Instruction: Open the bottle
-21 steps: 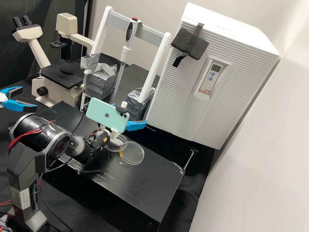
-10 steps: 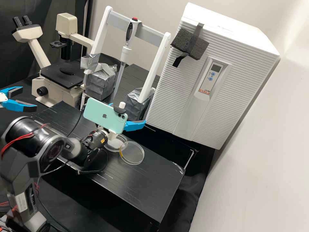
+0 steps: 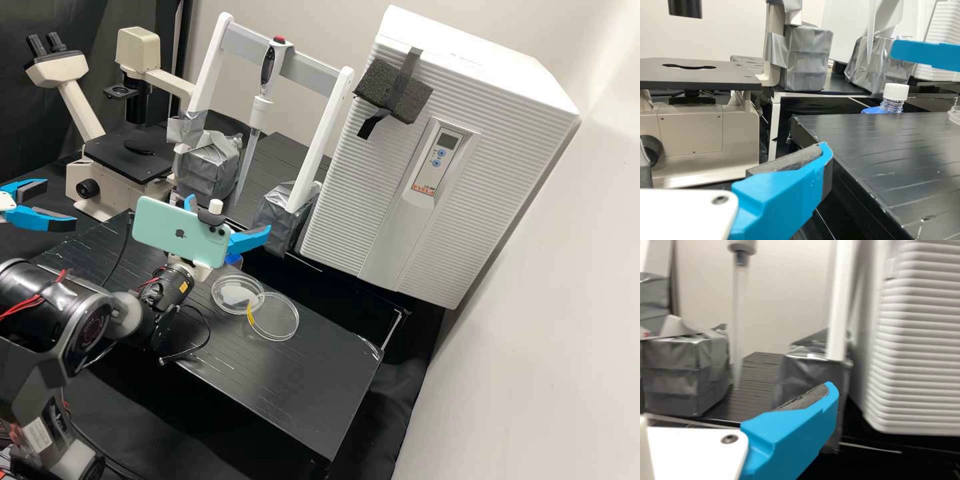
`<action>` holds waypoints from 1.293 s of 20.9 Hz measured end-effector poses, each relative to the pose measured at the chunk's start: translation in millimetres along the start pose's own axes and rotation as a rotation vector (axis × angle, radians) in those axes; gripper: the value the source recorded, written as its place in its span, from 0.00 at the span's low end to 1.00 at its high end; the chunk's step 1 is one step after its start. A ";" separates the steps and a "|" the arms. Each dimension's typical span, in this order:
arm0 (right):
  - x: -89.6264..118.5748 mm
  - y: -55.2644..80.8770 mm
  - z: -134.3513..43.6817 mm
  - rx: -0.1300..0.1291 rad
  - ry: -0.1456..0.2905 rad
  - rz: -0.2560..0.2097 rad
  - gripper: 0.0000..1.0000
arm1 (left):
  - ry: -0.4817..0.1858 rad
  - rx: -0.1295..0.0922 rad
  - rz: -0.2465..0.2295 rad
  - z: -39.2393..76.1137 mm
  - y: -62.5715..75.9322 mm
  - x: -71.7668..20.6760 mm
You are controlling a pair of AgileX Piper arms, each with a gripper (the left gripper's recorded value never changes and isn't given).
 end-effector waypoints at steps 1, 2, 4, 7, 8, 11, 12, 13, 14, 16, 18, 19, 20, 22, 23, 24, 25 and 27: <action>0.8 -3.6 0.0 -0.007 0.000 -0.009 1.00 | 0.000 0.000 0.000 0.0 0.0 0.0; 1.5 -7.1 0.5 -0.014 -0.002 -0.022 1.00 | 0.000 0.000 0.000 0.0 0.0 0.0; 3.4 -12.9 2.3 -0.024 -0.010 -0.041 1.00 | 0.005 -0.002 0.003 -0.5 0.2 0.0; 9.1 -14.5 6.6 -0.032 -0.037 -0.035 1.00 | 0.019 -0.009 0.010 -1.7 0.9 0.0; 11.7 -15.7 7.8 -0.031 -0.041 -0.037 1.00 | 0.020 -0.009 0.011 -1.9 1.0 0.0; 19.2 -17.9 10.1 -0.047 -0.049 -0.039 1.00 | 0.019 -0.011 0.011 -1.1 0.7 0.2; 21.2 -18.4 10.5 -0.048 -0.050 -0.041 1.00 | 0.017 -0.011 0.010 -0.6 0.5 0.3; 22.5 -18.5 10.5 -0.048 -0.053 -0.044 1.00 | 0.013 -0.011 0.008 0.2 0.2 0.4; 23.7 -18.9 10.8 -0.048 -0.054 -0.046 1.00 | 0.013 -0.011 0.008 0.1 0.2 0.4; 24.7 -20.3 12.1 -0.048 -0.059 -0.051 1.00 | 0.013 -0.011 0.008 0.1 0.2 0.4; 25.2 -22.7 14.3 -0.048 -0.068 -0.060 1.00 | 0.013 -0.011 0.008 0.1 0.2 0.4; 26.1 -24.2 15.7 -0.048 -0.072 -0.066 1.00 | 0.013 -0.011 0.008 0.1 0.2 0.4; 27.4 -25.0 16.5 -0.048 -0.075 -0.068 1.00 | 0.013 -0.011 0.008 0.1 0.2 0.4; 29.3 -26.4 17.9 -0.047 -0.080 -0.070 1.00 | 0.013 -0.011 0.008 0.1 0.2 0.4; 30.6 -26.7 18.4 -0.046 -0.082 -0.069 1.00 | 0.013 -0.011 0.008 0.1 0.2 0.4; 31.4 -27.9 19.5 -0.046 -0.086 -0.073 1.00 | 0.013 -0.011 0.008 0.1 0.2 0.4; 31.5 -28.2 19.8 -0.046 -0.087 -0.074 1.00 | 0.013 -0.011 0.008 0.1 0.2 0.4; 31.7 -29.5 21.1 -0.045 -0.092 -0.078 0.00 | 0.015 -0.011 0.009 0.0 0.3 0.4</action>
